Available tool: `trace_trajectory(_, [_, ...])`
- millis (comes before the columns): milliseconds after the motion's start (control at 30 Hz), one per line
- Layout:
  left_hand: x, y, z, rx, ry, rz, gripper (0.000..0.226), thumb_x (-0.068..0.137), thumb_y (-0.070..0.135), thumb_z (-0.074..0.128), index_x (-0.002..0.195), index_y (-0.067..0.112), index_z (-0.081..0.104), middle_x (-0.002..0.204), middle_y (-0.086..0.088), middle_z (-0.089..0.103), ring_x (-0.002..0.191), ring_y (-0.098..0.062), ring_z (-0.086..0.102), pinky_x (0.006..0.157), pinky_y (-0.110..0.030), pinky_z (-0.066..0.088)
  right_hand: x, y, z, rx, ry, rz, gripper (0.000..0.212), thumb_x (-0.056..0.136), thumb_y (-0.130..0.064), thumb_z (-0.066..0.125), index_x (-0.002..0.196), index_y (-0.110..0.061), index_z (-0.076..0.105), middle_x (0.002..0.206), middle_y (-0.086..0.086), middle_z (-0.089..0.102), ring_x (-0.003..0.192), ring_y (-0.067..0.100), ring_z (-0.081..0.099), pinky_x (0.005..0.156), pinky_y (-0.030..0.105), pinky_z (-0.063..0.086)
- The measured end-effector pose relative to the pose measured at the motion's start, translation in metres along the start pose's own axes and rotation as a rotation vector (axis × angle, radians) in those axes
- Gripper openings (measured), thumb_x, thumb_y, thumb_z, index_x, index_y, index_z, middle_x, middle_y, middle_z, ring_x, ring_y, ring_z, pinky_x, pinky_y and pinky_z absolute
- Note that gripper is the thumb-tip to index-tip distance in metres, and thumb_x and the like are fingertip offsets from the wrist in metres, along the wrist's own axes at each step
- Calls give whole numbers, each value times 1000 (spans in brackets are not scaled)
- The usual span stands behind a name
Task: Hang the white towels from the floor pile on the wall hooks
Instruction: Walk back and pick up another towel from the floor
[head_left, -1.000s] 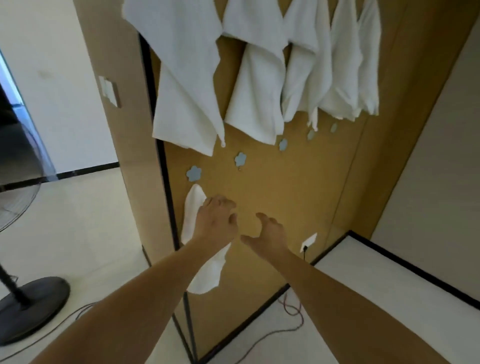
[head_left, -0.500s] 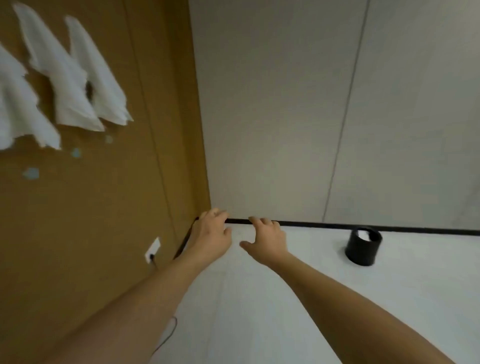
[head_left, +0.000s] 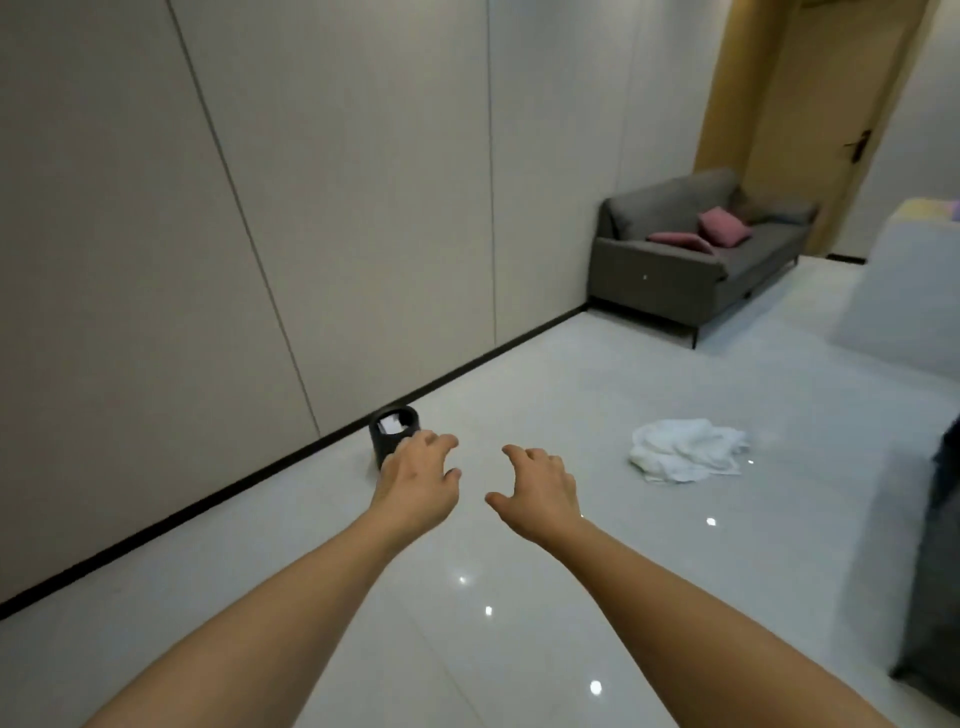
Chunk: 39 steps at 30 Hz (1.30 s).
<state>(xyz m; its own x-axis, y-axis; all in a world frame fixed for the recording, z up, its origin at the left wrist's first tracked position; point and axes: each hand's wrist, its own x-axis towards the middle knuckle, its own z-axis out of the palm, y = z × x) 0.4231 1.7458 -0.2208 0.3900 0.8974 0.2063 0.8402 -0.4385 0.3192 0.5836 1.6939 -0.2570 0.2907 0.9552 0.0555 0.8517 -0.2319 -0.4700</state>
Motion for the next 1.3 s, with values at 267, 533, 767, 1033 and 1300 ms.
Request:
trace_trajectory(267, [156,100,132,-101,-225,276,44,94,36,54,136,27,47,139,1,47,123,-21,46,102,-35,42,92,159,-32,-4,39,392,70,86,-49,61,147,-24,35,144,4,45,132,27,41,105,41,37])
trace_trajectory(533, [291,157,221,-104,-462,431,48,94,38,51,139,25,45,142,-2,45,128,-23,42,105,-38,38,182,254,-43,61,33,692,69,85,-47,63,146,-24,39,139,4,49,129,26,44,104,41,42])
trace_trajectory(767, [377,201,292,-76,-575,493,51,92,40,51,141,25,43,141,-3,45,126,-24,43,102,-38,39,238,329,-38,115,-26,841,69,86,-46,63,146,-22,38,136,6,50,127,28,45,103,41,43])
trace_trajectory(1033, [503,269,396,-26,-624,486,52,93,41,52,141,23,43,139,-3,46,124,-25,45,100,-39,41,359,468,-41,194,-83,868,70,87,-41,63,147,-18,37,136,9,52,127,28,48,102,35,43])
trace_trajectory(1300, [637,337,472,6,-691,354,51,92,38,55,139,21,46,139,-6,46,121,-25,49,99,-40,43,476,591,-58,299,-207,918,67,86,-39,64,146,-19,40,131,6,58,123,24,52,98,31,43])
